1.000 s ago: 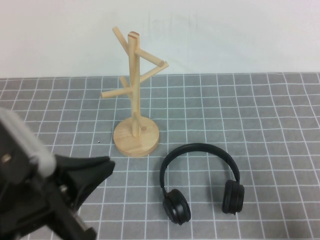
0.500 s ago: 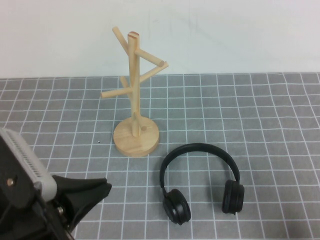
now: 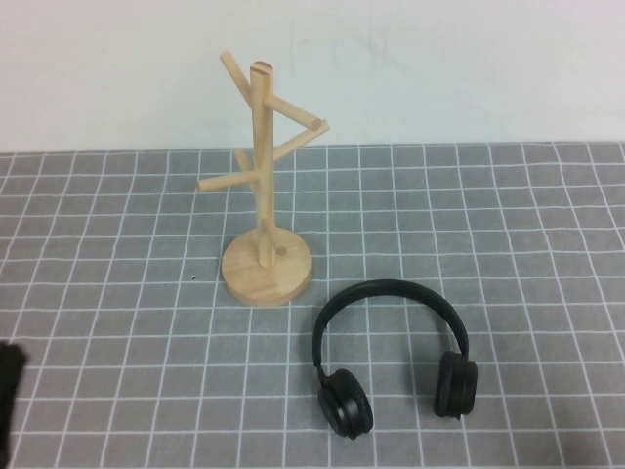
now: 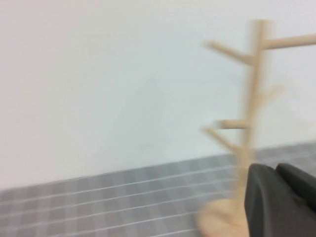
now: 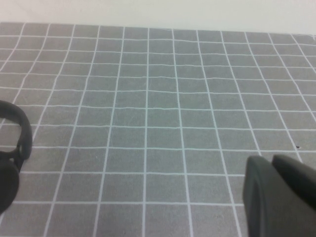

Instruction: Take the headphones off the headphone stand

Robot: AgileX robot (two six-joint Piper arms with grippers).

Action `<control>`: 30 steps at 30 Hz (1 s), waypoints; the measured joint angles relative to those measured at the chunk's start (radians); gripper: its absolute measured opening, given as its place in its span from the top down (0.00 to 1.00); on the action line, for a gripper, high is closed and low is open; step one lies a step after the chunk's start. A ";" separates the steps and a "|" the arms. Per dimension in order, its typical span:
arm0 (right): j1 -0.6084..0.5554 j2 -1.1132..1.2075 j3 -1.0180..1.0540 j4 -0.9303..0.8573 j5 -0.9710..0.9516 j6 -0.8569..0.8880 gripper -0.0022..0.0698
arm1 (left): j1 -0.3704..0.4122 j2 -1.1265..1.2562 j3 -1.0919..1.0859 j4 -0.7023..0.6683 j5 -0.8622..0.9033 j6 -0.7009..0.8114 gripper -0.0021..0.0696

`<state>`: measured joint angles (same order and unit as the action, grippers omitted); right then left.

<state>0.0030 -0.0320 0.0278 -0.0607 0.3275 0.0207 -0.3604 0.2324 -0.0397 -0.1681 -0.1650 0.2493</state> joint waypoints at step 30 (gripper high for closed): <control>0.000 0.000 0.000 0.000 0.000 0.000 0.98 | 0.274 -0.244 0.063 0.056 0.523 -0.125 0.98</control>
